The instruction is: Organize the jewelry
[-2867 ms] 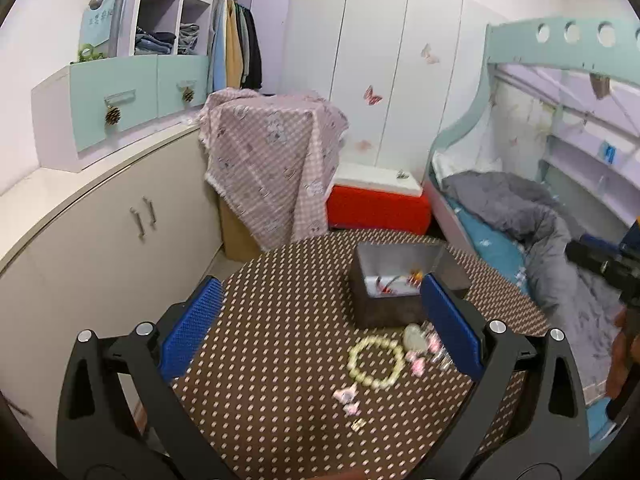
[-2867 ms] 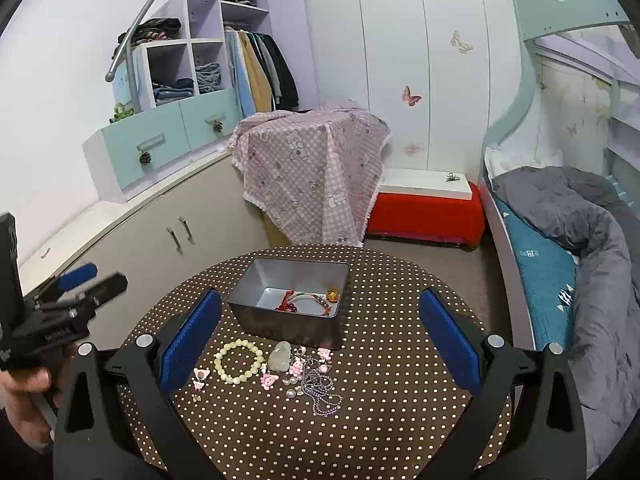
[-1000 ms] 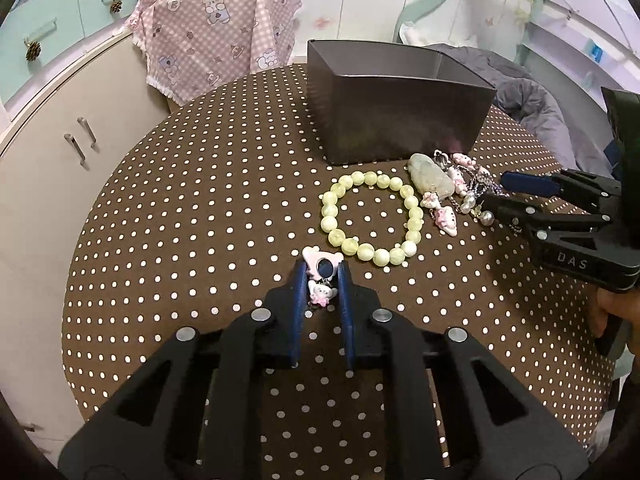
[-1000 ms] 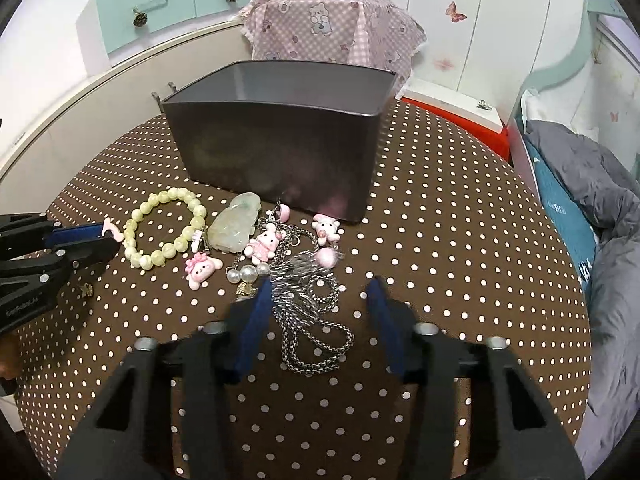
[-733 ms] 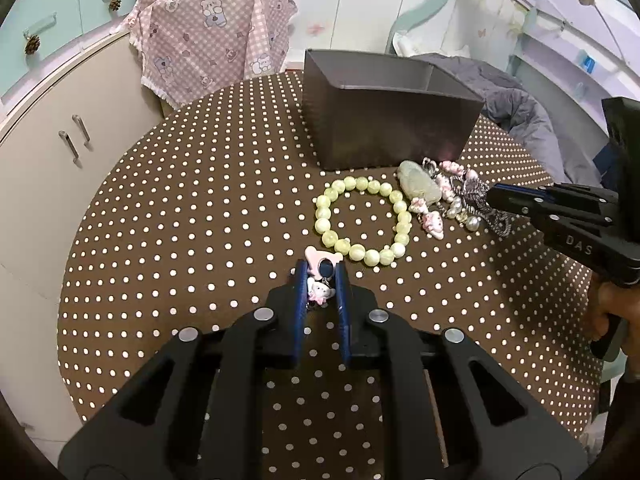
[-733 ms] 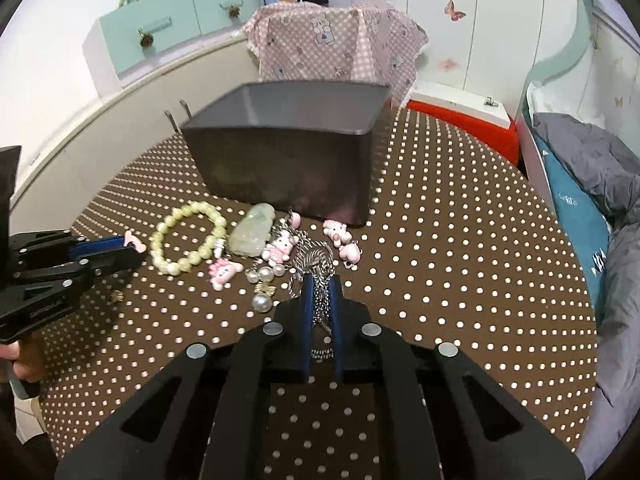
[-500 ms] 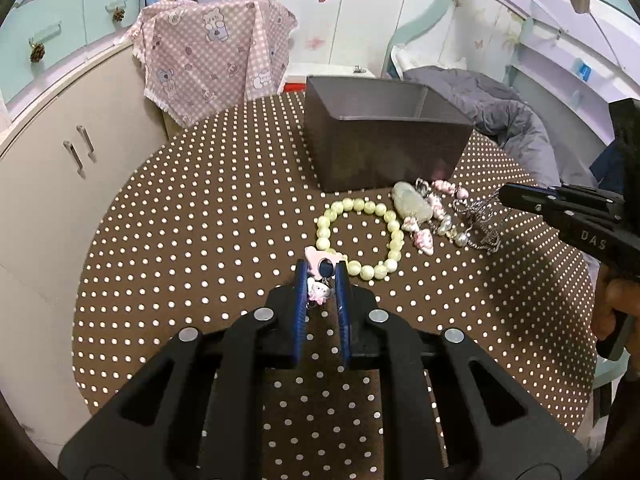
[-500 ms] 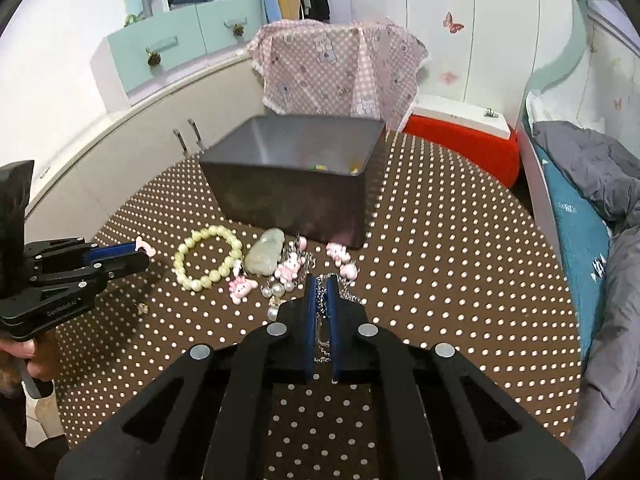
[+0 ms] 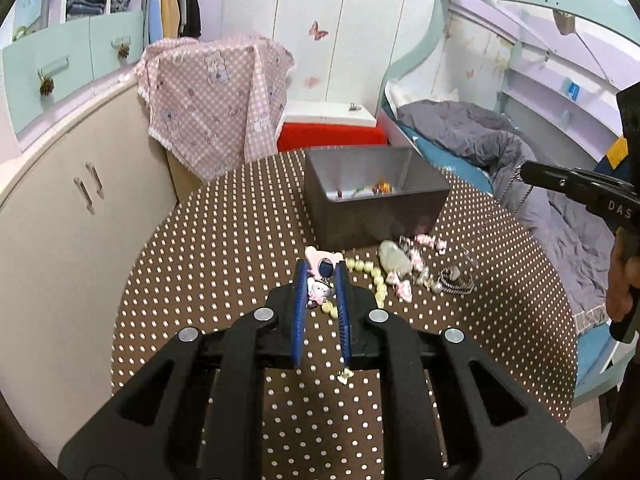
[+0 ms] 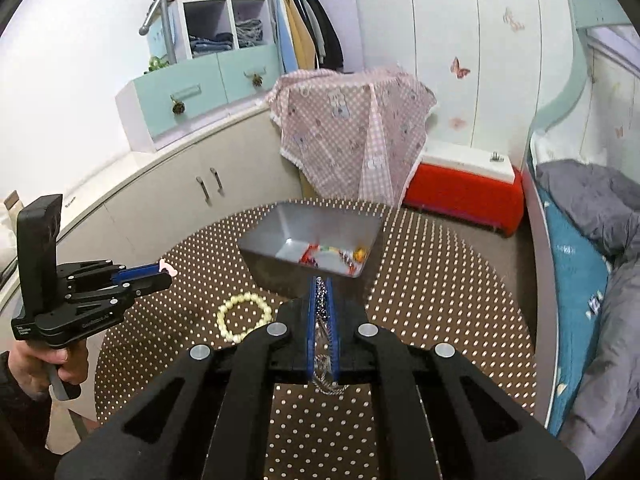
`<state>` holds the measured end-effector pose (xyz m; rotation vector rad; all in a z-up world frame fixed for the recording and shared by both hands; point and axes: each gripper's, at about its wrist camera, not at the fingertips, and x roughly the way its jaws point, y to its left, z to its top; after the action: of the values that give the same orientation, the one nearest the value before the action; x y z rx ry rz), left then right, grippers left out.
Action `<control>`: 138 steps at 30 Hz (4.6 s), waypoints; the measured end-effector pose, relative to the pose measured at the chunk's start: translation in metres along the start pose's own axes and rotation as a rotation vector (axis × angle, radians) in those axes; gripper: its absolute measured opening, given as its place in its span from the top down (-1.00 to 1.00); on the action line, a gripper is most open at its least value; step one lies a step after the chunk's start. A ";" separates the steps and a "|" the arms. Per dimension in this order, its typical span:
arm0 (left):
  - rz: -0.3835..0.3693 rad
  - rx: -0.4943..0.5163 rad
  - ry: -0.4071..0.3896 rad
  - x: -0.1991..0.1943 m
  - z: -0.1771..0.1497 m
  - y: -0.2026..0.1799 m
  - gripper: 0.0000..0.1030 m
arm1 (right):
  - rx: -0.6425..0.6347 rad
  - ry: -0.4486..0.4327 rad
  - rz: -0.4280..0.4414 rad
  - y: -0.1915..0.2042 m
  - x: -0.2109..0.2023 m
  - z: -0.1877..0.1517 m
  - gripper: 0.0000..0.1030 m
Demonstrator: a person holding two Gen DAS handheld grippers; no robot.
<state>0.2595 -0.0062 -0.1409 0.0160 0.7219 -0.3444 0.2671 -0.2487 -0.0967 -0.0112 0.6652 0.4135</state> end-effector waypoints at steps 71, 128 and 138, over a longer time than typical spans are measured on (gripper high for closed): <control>0.134 0.012 -0.240 -0.051 0.035 0.008 -0.87 | 0.142 -0.151 -0.124 -0.010 -0.022 0.032 -0.85; -0.030 0.047 0.152 0.036 -0.066 -0.028 0.82 | 0.074 0.217 -0.111 0.017 0.093 -0.080 -0.72; -0.012 0.006 0.114 0.035 -0.048 -0.012 0.82 | -0.004 0.240 -0.114 0.024 0.109 -0.074 0.81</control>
<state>0.2490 -0.0219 -0.1983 0.0371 0.8339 -0.3587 0.2909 -0.1967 -0.2172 -0.1035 0.8953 0.3062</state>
